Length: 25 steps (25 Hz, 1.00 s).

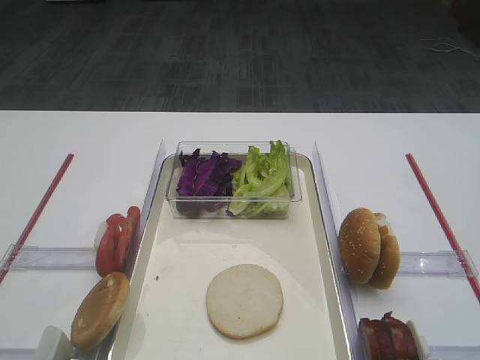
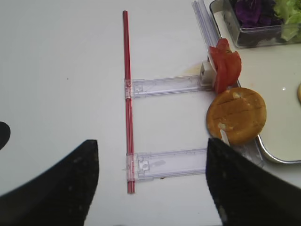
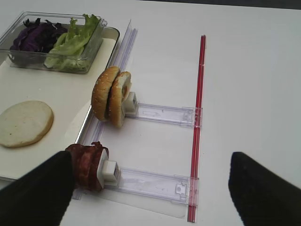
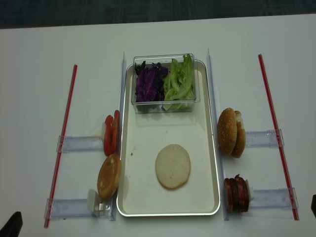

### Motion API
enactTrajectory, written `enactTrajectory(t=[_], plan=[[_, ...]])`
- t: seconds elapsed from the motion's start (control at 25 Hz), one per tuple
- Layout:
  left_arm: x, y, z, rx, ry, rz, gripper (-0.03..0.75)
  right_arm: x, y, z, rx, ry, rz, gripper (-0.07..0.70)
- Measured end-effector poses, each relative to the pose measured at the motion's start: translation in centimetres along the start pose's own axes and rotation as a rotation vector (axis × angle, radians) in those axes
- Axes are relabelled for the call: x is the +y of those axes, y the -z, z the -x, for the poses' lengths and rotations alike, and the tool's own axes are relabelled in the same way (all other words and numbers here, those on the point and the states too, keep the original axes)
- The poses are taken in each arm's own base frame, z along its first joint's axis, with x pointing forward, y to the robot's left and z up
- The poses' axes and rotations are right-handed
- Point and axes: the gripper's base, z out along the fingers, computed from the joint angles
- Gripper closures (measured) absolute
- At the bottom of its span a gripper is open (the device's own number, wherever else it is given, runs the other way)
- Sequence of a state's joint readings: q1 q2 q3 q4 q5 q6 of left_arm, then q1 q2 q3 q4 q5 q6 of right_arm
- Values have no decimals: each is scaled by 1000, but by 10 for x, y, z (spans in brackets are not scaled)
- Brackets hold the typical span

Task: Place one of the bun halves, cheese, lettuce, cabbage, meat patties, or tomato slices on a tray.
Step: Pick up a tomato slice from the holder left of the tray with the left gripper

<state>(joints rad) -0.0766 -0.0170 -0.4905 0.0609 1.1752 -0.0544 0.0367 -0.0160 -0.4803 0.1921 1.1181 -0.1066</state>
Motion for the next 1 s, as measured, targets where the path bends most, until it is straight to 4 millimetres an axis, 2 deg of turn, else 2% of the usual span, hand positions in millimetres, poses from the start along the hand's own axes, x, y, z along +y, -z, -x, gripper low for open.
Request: enactTrajectory(t=[1.0], plan=[[0,0,0,0,0,0,226,0,0,0,0,-1,3,-22]])
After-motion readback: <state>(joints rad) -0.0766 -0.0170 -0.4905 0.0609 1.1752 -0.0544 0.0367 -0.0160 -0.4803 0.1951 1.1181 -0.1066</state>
